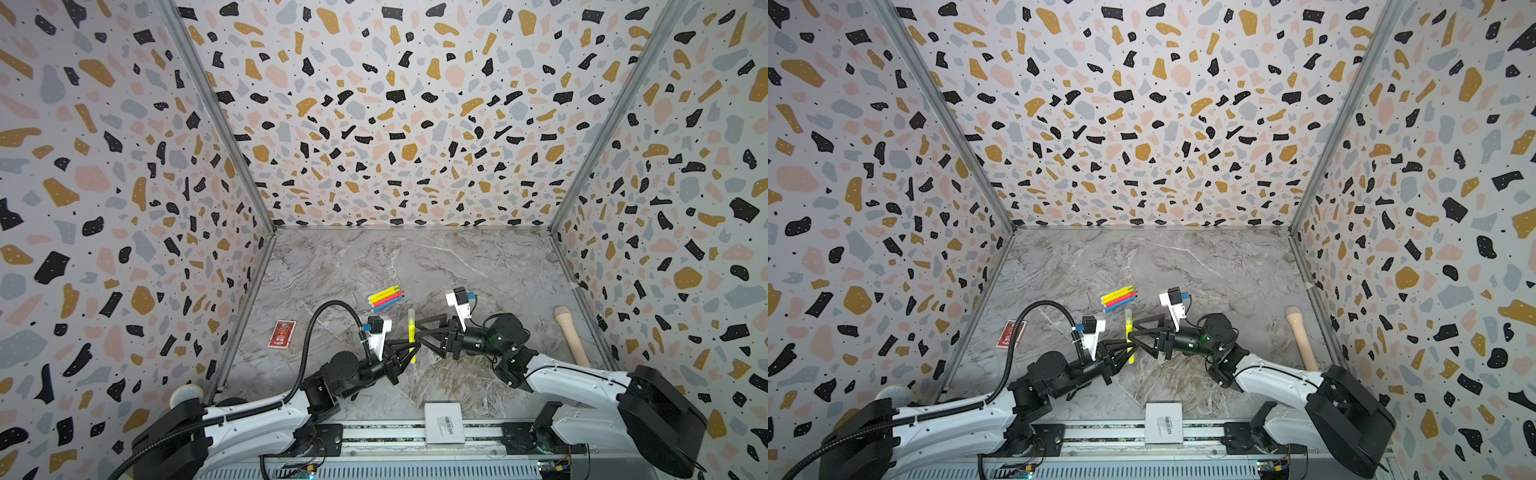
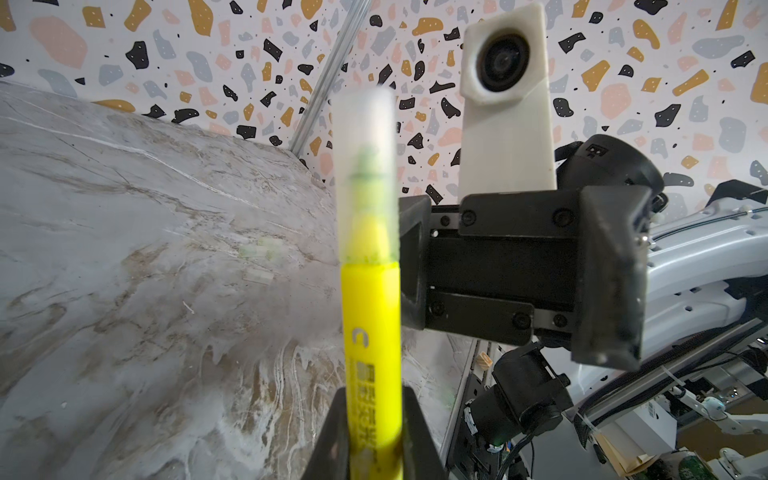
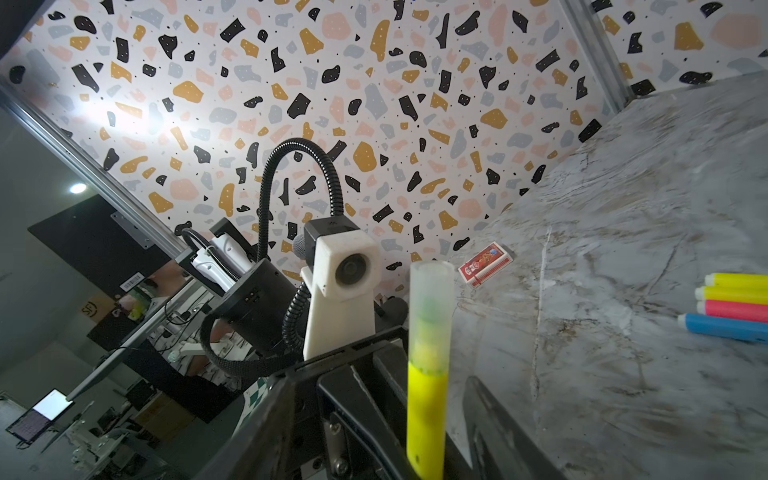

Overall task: Insert the pens into the pen caps
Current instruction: 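Press the cap down with the right gripper while the left gripper holds the highlighter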

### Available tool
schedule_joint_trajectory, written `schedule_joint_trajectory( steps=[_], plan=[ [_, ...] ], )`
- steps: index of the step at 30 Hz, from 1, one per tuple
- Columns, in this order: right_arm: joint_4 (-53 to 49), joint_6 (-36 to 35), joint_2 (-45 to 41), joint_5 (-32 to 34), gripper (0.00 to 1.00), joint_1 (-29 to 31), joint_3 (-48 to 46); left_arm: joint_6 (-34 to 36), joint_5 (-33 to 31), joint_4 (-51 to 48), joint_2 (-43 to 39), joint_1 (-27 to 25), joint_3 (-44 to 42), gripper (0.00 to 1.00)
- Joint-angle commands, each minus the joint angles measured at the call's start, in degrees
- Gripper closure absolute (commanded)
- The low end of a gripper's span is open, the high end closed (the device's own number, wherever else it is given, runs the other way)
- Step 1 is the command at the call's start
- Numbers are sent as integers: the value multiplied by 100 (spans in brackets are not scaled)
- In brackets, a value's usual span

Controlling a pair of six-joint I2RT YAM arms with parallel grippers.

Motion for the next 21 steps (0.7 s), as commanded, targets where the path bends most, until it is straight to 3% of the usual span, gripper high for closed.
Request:
schedule_joint_trajectory(
  steps=[1,5,10,21],
  plan=[
    [-1184,-558,-490,269,30,-143,298,452,-197,-290,-238,21,290,100],
    [-2219,-789,-735,297,26,-487,842,660,-310,-538,-438,21,316,100],
    [-3265,-1257,-572,265,27,-489,1754,760,-235,-549,-519,8,376,100],
    [-3726,-1586,117,302,37,-104,2562,815,-240,-582,-581,-46,323,100]
  ],
)
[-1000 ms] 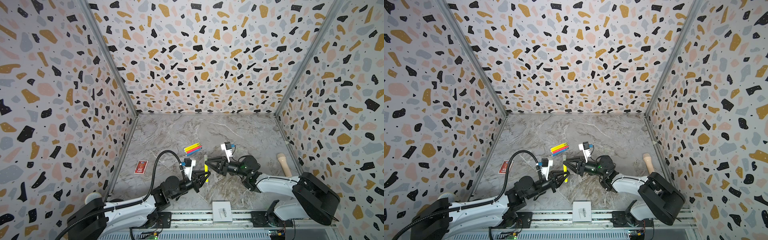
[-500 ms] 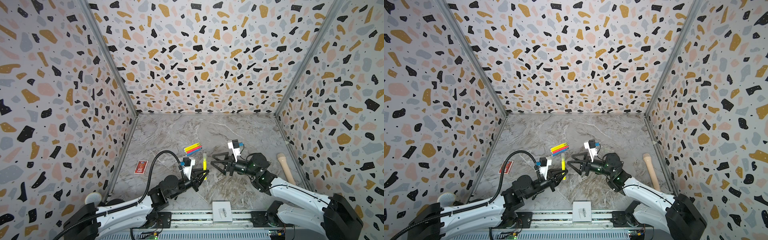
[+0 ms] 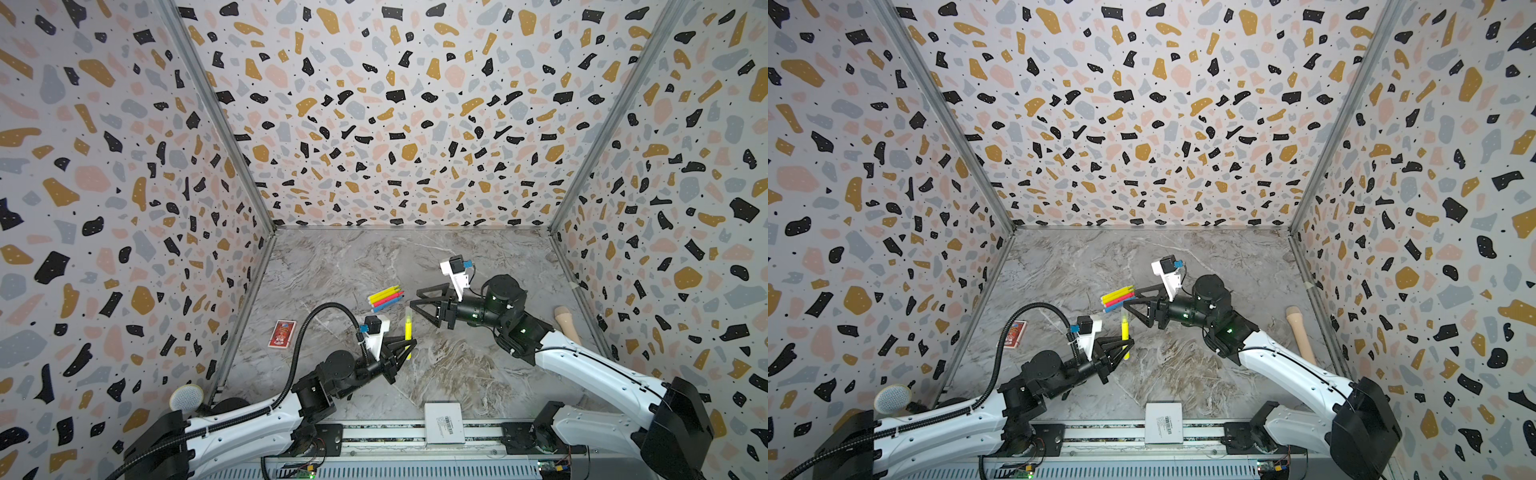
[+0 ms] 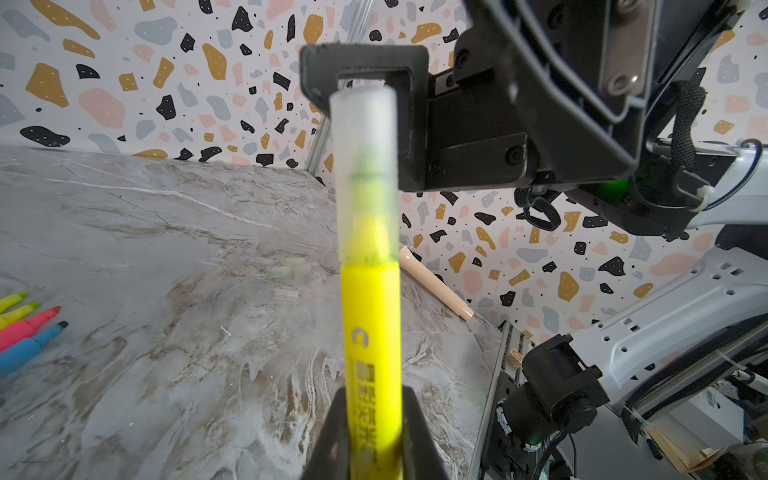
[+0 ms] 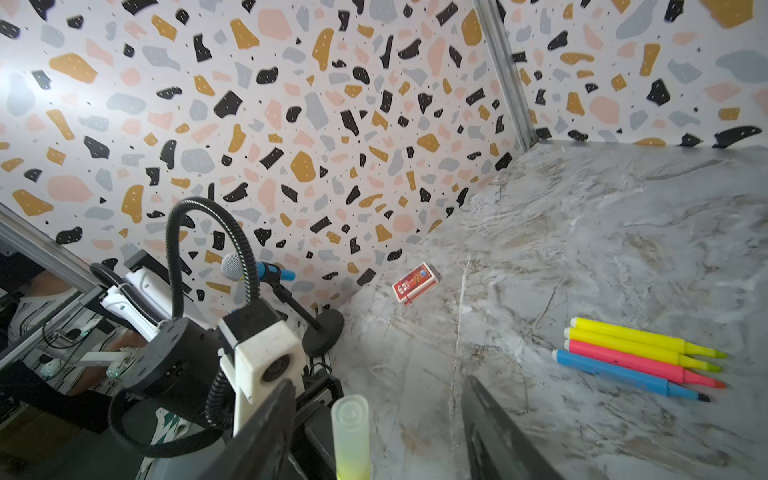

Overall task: Insert the pens into the pen caps
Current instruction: 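Press the cap down with the right gripper while the left gripper holds the highlighter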

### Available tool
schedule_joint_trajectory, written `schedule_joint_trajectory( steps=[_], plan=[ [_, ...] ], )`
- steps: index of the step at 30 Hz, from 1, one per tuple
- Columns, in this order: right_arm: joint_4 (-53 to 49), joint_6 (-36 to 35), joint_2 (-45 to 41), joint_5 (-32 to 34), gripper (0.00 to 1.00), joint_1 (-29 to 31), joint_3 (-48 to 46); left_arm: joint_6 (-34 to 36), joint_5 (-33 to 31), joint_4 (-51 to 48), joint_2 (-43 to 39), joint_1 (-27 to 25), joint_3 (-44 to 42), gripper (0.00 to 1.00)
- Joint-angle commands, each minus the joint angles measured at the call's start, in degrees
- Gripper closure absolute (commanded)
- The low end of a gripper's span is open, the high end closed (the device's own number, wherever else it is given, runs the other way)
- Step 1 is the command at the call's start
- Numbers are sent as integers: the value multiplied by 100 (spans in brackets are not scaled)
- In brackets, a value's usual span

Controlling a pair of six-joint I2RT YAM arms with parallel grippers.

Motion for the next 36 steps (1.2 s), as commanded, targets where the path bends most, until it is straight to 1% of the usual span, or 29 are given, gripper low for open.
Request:
schedule_joint_trajectory(
  steps=[1,5,8,10,11,20,21,24,27,29,33,36],
  plan=[
    [-240,-225,93,10,37,149,353,166,-43,131,-45,-39,171,100],
    [-245,-254,232,-20,39,274,512,199,-43,82,-34,-58,199,100],
    [-281,-293,298,-38,44,321,598,215,-41,61,-33,-74,205,100],
    [-372,-324,339,-38,51,328,656,220,-34,36,-32,-76,216,100],
    [-404,-346,344,-47,53,340,677,228,-34,27,-29,-76,218,100],
    [-556,-498,415,-100,65,450,607,285,-25,16,-51,-85,275,100],
    [-556,-504,413,-100,67,470,576,297,-25,23,-43,-85,284,100],
    [-525,-522,373,-75,82,498,478,309,-39,25,-46,-85,289,100],
    [-479,-554,344,-105,94,525,365,315,-77,47,-73,-85,265,100],
    [-492,-596,325,-101,100,558,250,307,-108,107,-127,-85,247,100],
    [-216,-512,208,59,100,695,-286,254,-151,322,-325,-85,274,100],
    [-8,-379,101,290,100,876,-746,312,-39,493,-427,-85,363,100]
  ],
)
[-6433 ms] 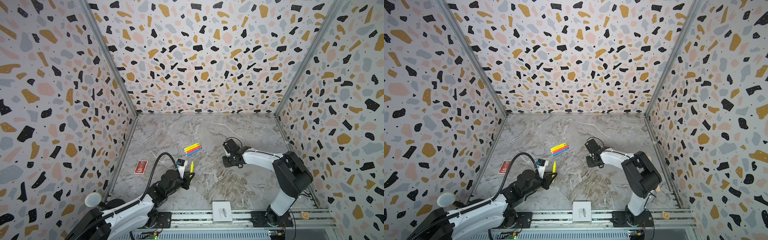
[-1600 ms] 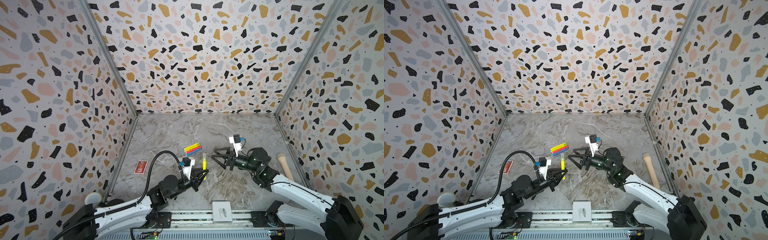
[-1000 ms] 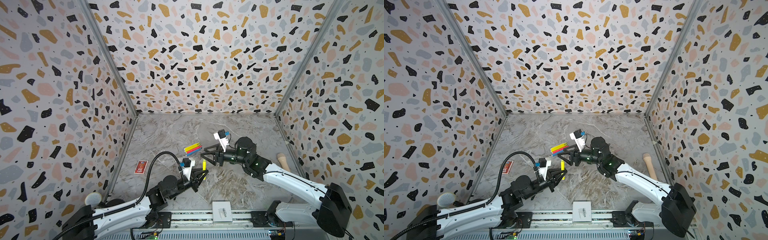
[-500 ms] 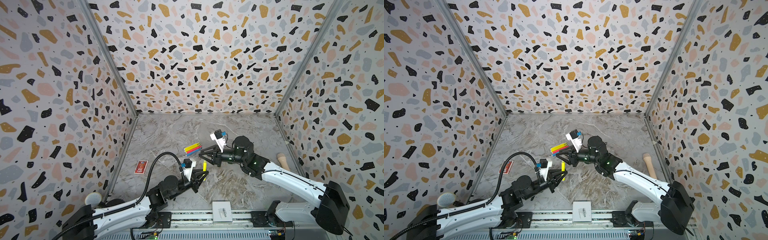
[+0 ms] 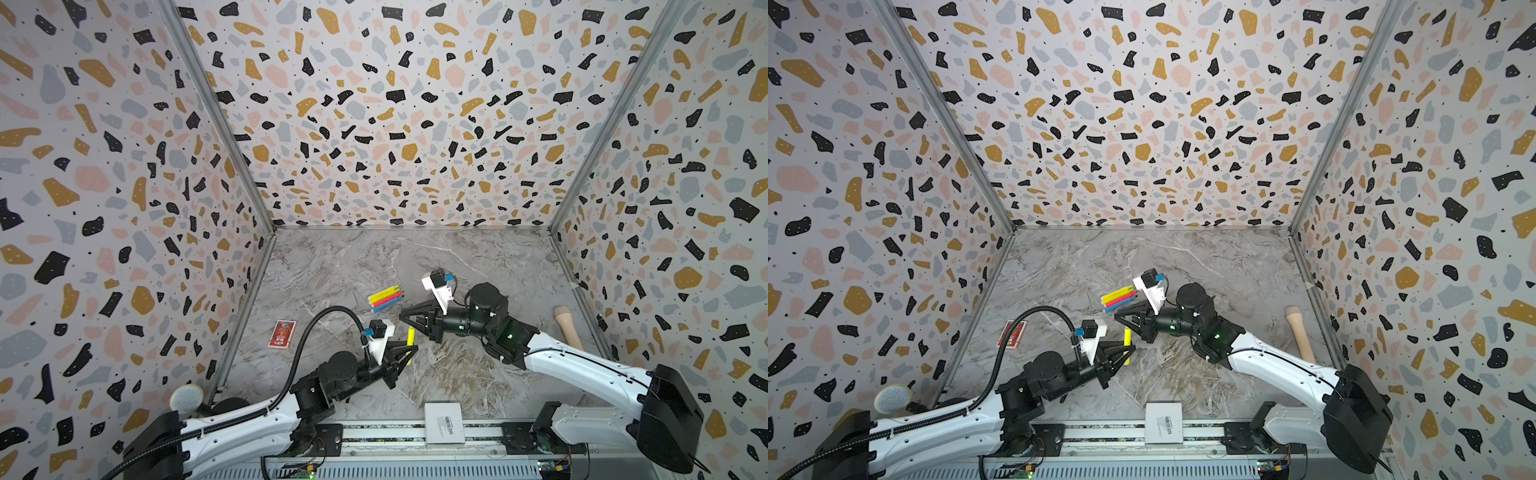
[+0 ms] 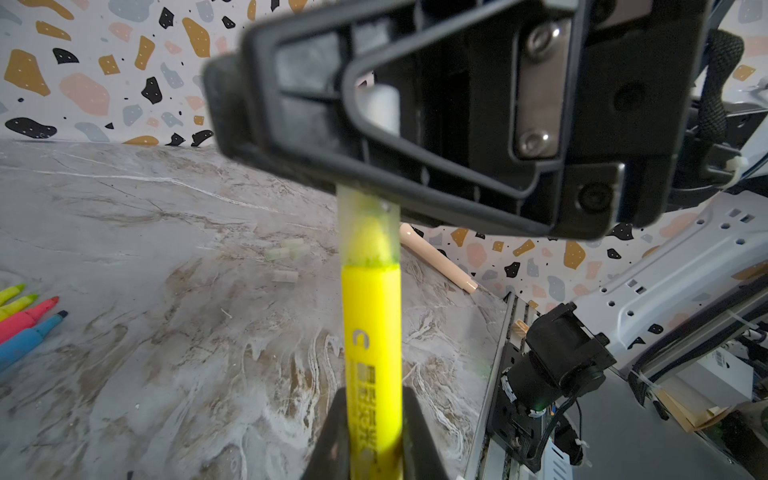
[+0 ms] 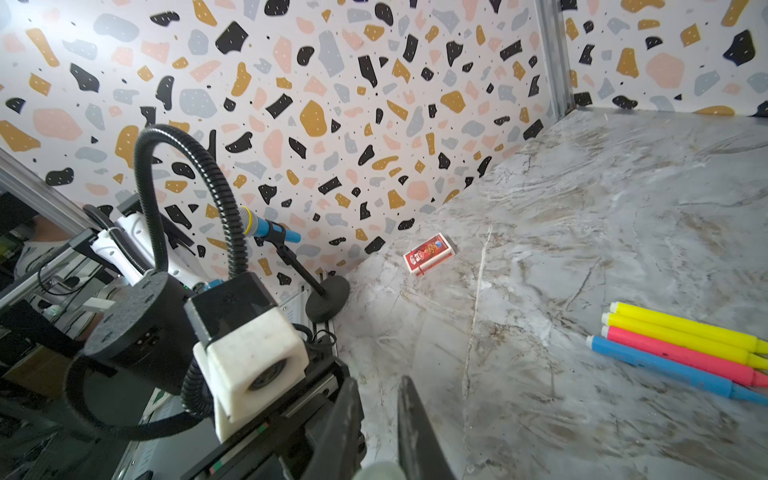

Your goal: Insert the pens into the pen caps

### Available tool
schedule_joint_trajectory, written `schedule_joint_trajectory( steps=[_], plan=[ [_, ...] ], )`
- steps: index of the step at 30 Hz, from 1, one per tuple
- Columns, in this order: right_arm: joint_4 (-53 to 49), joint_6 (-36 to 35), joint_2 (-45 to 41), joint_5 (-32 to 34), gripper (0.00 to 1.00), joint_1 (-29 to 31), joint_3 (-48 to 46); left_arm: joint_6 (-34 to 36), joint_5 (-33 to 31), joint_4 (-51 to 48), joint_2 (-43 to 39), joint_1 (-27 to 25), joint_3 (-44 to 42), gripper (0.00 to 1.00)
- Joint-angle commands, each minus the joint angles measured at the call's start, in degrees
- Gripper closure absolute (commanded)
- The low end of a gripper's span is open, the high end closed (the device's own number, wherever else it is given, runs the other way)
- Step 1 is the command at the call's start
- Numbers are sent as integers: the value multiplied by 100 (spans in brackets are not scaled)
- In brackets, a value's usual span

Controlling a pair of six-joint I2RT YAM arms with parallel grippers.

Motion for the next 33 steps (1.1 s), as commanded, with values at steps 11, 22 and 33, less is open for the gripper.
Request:
schedule_joint_trajectory(
  steps=[11,22,33],
  plan=[
    [81,917,-169,1315,100,1116,-1664,534,37,1114,-230,77,902,100],
    [298,732,-248,1176,100,1394,-1912,487,403,1182,-262,289,1089,100],
    [-658,-88,-354,1009,100,1143,-1093,343,538,815,-237,607,632,100]
  ],
)
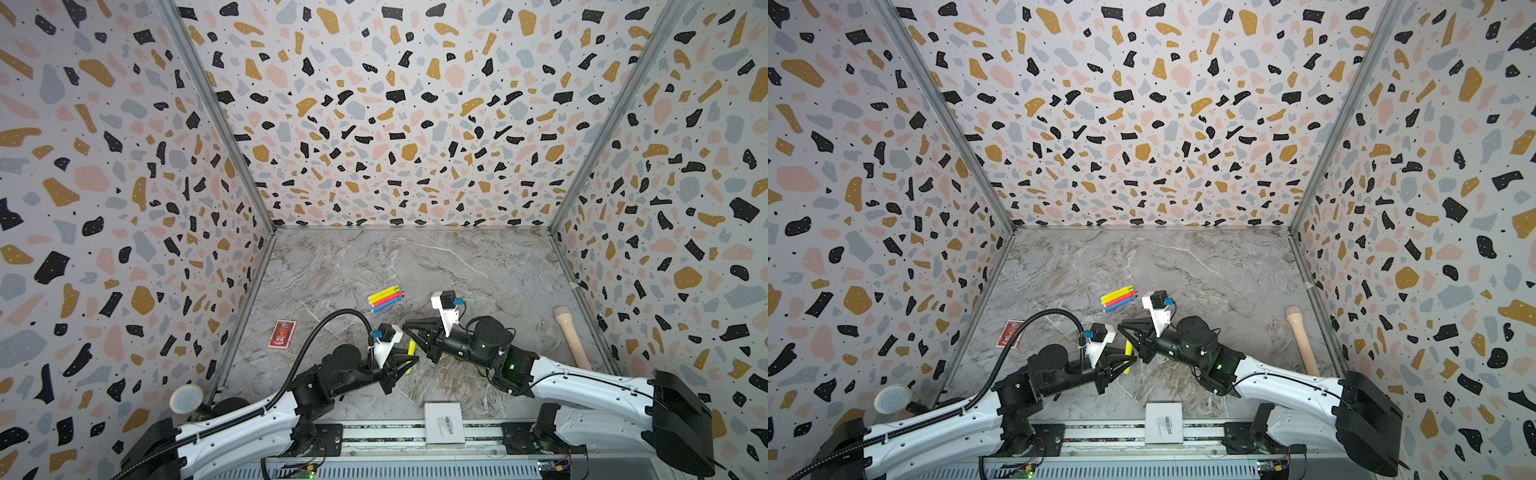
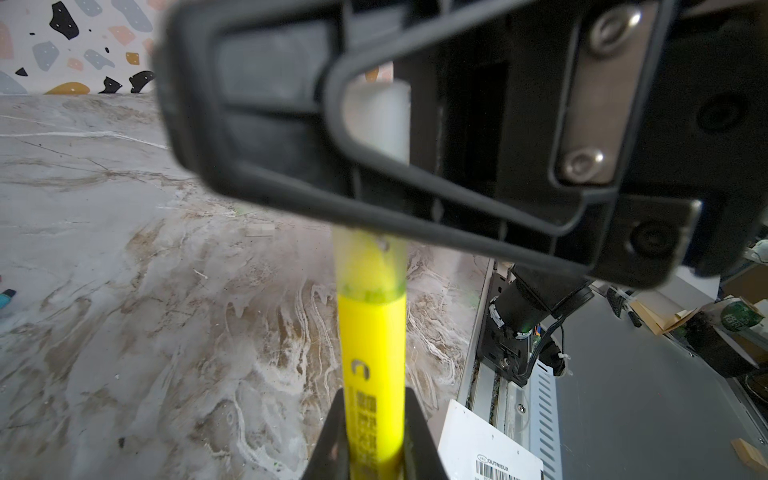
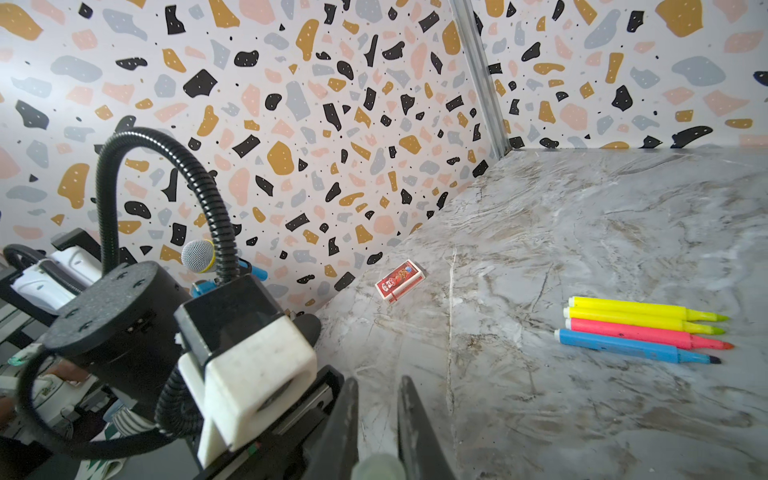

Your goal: Insert the pens into the pen caps

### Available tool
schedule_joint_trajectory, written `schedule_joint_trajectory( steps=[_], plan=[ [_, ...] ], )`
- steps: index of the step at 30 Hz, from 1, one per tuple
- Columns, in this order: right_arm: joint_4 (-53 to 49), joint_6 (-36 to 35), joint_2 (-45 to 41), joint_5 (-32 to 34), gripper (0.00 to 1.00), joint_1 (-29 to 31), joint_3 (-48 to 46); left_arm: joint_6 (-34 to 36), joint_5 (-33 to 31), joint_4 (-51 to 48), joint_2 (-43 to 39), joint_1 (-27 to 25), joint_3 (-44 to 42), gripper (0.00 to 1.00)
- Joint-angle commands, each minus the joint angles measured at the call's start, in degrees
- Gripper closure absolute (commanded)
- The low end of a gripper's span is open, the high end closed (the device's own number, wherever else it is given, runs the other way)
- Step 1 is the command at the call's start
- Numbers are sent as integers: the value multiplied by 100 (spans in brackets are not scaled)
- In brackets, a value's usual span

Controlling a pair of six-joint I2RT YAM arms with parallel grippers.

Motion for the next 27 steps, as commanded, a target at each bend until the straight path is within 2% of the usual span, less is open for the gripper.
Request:
schedule_joint_trajectory(
  steps=[1,4,6,8,10,14,20,27],
  plan=[
    [-1629,-339,92,-1077,100,82,-11,-172,-594,1787,-211,211,307,100],
    [-1702,-439,10,-1243,100,-140,155,-245,-630,1718,-292,213,152,100],
    [-1744,-503,-21,-1402,84,-265,256,-275,-609,1683,-314,209,73,100],
    [-1831,-607,-69,-1593,72,-384,412,-286,-583,1642,-286,213,8,100],
    [-1942,-667,-168,-1658,53,-480,542,-300,-536,1653,-233,213,-63,100],
    [-2002,-678,-639,-1792,36,-867,686,-246,-394,1533,-62,213,-91,100],
    [-2422,-859,-1183,-1941,32,-1492,823,-218,-318,1425,-27,213,-91,100],
    [-2307,-893,-936,-2638,35,-1687,885,-291,-249,1613,152,212,-91,100]
  ],
)
